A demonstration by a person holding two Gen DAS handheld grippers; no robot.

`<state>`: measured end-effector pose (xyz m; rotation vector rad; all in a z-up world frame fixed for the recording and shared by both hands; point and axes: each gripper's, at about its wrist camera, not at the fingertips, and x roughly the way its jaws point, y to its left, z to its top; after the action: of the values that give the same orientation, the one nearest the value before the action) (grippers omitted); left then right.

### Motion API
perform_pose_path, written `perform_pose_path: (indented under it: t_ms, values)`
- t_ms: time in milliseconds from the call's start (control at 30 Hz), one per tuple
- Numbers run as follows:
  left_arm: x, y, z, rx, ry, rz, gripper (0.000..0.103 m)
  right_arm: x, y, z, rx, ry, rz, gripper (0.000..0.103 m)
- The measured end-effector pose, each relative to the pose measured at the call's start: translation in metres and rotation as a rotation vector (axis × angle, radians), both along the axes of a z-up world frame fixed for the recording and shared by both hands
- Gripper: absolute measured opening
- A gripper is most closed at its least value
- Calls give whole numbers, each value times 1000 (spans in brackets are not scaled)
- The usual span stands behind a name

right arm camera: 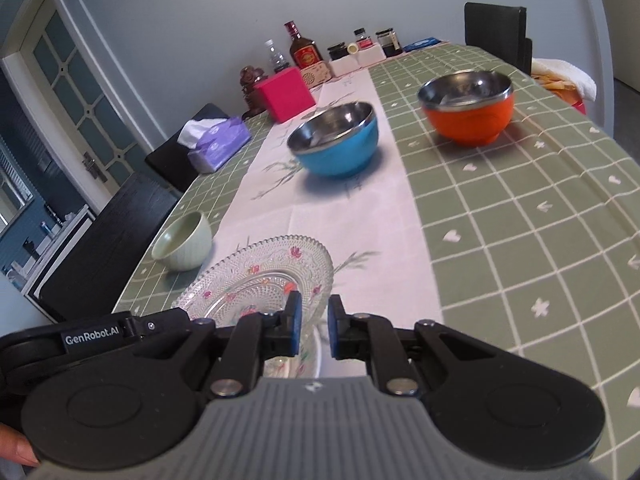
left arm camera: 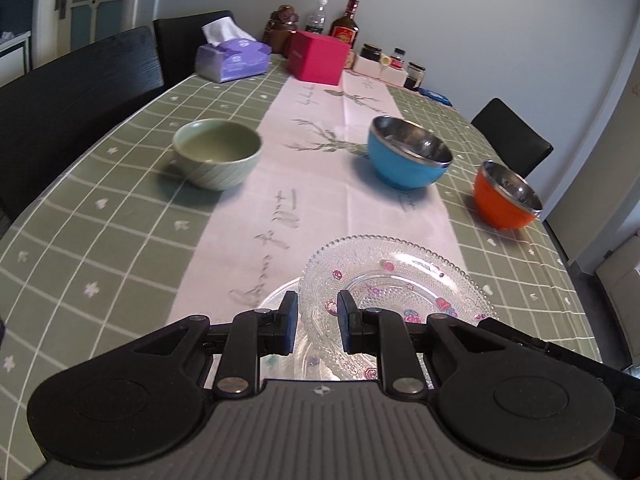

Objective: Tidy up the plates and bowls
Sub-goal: 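Lift the glass plate with both grippers and carry it over the plate stack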

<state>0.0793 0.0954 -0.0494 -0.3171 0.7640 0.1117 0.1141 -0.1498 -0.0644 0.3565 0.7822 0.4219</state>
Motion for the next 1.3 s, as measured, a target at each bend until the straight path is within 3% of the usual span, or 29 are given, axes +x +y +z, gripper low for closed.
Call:
perform_pose_path:
  t_ms: [400,633,900,1033,1200,1300]
  values:
    - [-20,23,-22,-53,40,35,23,-14,24,-20,-36,40,32,11]
    - [-20,13,-25,16,37,23,20,-14,27,-20,-89,17,33,12]
    - [-19,14,-26,24,38,17,20,-18,43,-20,-219,-41,53,12]
    - [-19,13,-26,33,39,13,20,-18,40,-23,-216,-40,55,12]
    - [-21,19,-24,-1,32,16,20,-18,39,-23,-181,-37,65,21]
    - [-26,24,-22,-11,2,38,22,-21,37,-21,-181,-48,51,33]
